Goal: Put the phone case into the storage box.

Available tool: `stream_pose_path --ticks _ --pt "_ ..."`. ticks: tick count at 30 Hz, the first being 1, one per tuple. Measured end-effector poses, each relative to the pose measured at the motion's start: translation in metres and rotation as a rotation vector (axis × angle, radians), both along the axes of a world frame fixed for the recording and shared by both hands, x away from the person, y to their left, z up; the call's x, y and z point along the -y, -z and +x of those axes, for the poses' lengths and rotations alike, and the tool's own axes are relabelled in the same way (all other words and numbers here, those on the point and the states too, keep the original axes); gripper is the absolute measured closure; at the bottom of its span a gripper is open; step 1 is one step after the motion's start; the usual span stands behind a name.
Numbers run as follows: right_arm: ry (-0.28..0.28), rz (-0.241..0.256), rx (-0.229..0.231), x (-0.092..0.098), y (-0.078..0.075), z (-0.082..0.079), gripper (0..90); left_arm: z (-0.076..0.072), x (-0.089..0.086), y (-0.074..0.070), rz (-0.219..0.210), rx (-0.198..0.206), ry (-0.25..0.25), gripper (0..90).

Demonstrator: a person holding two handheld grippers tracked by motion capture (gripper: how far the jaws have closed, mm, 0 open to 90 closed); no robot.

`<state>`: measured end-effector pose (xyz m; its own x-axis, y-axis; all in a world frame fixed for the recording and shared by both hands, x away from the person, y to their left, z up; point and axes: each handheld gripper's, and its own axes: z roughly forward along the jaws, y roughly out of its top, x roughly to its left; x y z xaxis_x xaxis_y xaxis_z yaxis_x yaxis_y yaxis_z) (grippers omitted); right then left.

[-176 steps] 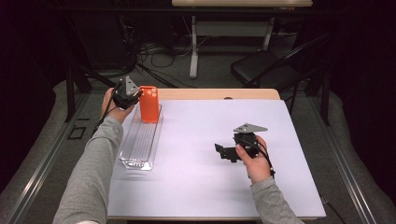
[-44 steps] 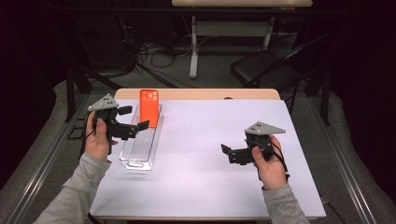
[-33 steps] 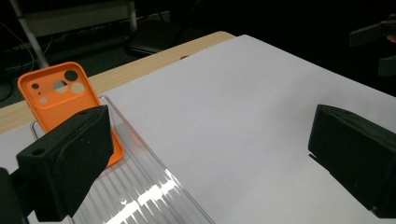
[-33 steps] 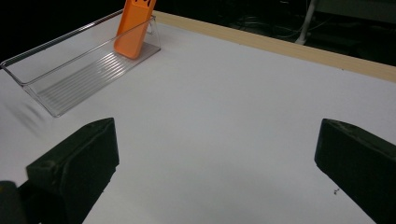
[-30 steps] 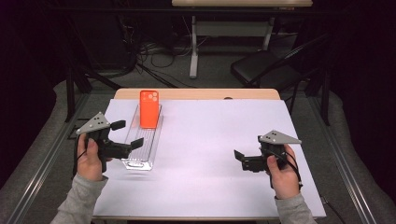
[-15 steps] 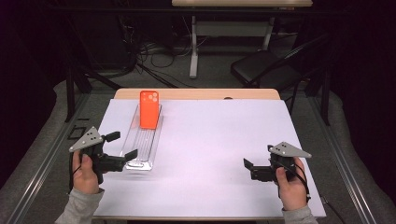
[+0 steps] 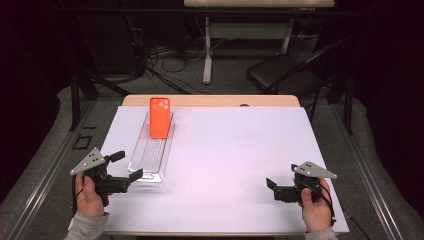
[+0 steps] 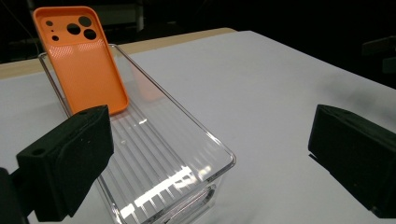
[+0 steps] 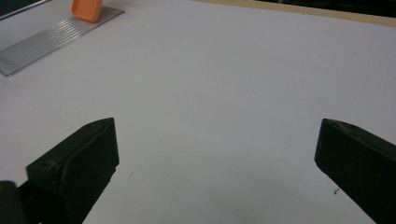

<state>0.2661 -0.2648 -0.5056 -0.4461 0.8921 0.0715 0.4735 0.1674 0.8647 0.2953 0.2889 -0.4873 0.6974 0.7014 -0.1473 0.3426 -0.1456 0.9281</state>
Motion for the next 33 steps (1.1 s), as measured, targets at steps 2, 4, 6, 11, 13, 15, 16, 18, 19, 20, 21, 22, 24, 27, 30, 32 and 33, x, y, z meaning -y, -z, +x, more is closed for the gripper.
stream_pose_path --ticks 2,4,6,11,13,15,16,18,19,20,21,22,24,27,30,32,33 --pt "0.007 -0.003 0.007 0.001 0.002 0.000 0.0 -0.001 -0.003 0.003 -0.003 -0.004 -0.005 0.6" --pt "0.012 -0.009 0.015 0.002 0.003 0.000 0.0 -0.001 -0.005 0.006 -0.006 -0.007 -0.019 0.6" --pt "0.014 -0.005 0.010 0.002 0.004 -0.001 0.0 -0.002 -0.007 0.009 -0.017 -0.014 -0.021 0.6" --pt "0.014 -0.013 0.006 0.002 0.008 -0.001 0.0 -0.001 -0.011 0.015 -0.044 -0.023 -0.030 0.6" --pt "0.015 -0.019 0.015 0.003 0.009 -0.001 0.0 0.000 -0.012 0.018 -0.040 -0.020 -0.033 0.6" --pt "0.022 -0.024 0.016 0.003 0.010 -0.002 0.0 0.001 -0.014 0.019 -0.036 -0.016 -0.028 0.6" --pt "0.022 -0.025 0.023 0.003 0.011 -0.001 0.0 0.001 -0.014 0.020 -0.039 -0.017 -0.028 0.6" --pt "0.021 -0.025 0.018 0.003 0.014 0.000 0.0 0.002 -0.016 0.022 -0.031 -0.013 -0.037 0.6" --pt "0.023 -0.024 0.017 0.004 0.015 0.001 0.0 0.002 -0.017 0.024 -0.026 -0.012 -0.036 0.6" --pt "0.025 -0.023 0.016 0.004 0.016 0.001 0.0 0.002 -0.017 0.025 -0.023 -0.007 -0.039 0.6" --pt "0.024 -0.027 0.015 0.004 0.017 0.002 0.0 0.003 -0.018 0.026 -0.022 -0.005 -0.039 0.6" --pt "0.027 -0.026 0.014 0.004 0.018 0.002 0.0 0.003 -0.019 0.027 -0.024 -0.005 -0.042 0.6" --pt "0.031 -0.024 0.011 0.005 0.020 0.003 0.0 0.003 -0.021 0.029 -0.032 -0.005 -0.052 0.6" --pt "0.032 -0.021 0.018 0.007 0.022 0.004 0.0 0.004 -0.023 0.032 -0.042 -0.002 -0.046 0.6" --pt "0.035 -0.014 0.016 0.007 0.025 0.005 0.0 0.004 -0.025 0.034 -0.037 -0.008 -0.054 0.6" --pt "0.038 -0.013 0.012 0.007 0.027 0.005 0.0 0.005 -0.026 0.035 -0.037 -0.011 -0.057 0.6" --pt "0.041 -0.011 0.007 0.007 0.028 0.005 0.0 0.005 -0.027 0.036 -0.033 -0.013 -0.060 0.6"
